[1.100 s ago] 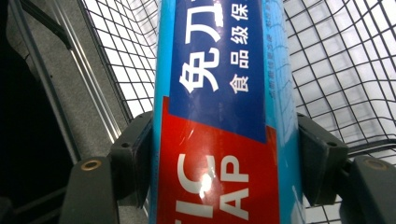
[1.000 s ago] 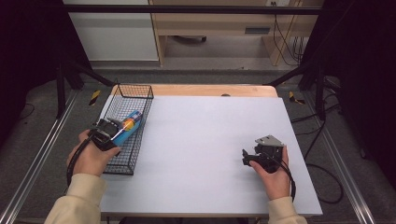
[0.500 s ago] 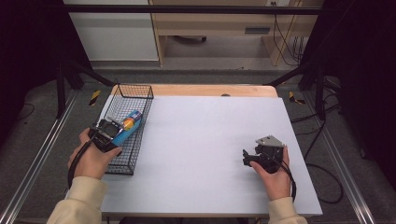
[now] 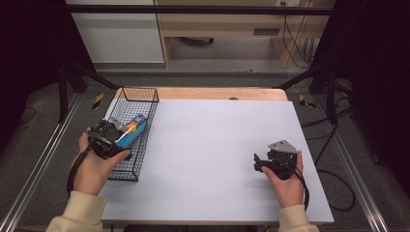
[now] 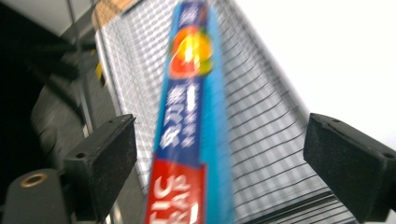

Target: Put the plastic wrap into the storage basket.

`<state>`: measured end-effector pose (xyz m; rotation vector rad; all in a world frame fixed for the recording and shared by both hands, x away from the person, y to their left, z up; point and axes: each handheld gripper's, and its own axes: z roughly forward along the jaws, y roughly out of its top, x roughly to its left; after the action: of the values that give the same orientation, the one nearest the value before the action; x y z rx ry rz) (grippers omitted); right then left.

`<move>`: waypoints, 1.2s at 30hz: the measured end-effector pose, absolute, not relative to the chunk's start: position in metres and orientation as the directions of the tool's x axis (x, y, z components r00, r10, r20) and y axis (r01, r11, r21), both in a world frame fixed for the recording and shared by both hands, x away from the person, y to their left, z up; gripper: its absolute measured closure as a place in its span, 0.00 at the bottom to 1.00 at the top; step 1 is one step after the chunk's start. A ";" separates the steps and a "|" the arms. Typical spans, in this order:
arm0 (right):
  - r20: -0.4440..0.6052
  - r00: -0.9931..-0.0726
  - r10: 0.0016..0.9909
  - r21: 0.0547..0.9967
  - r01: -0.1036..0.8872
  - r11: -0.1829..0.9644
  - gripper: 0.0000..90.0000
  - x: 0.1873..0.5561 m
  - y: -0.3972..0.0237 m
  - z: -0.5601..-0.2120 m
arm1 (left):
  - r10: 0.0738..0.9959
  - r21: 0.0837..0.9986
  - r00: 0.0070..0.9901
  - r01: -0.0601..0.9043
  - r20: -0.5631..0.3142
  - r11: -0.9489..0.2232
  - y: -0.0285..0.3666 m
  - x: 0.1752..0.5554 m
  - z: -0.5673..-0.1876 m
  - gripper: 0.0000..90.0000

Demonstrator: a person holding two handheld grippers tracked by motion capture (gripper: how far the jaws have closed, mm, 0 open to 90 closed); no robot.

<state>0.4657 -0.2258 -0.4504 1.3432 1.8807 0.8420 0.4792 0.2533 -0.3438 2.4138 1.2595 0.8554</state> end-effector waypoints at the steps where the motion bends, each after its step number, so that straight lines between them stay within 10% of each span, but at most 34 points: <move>1: -0.149 -0.241 0.959 0.815 0.519 0.257 0.05 0.465 -0.227 -0.450 | 0.803 0.530 0.479 0.605 0.355 -0.594 0.250 0.478 -0.340 0.10; 14: -0.143 -0.228 0.963 0.844 0.480 0.239 0.05 0.452 -0.234 -0.445 | 0.751 0.697 0.635 0.455 0.183 -0.555 0.223 0.476 -0.339 0.08; 36: -0.152 -0.215 0.965 0.846 0.476 0.239 0.04 0.429 -0.253 -0.442 | 0.653 0.793 0.740 0.297 0.161 -0.532 0.179 0.482 -0.359 0.06</move>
<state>0.4288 -0.2531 -0.4422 1.3256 1.8081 0.8797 0.4819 0.1794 -0.3595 2.1454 0.7125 0.5738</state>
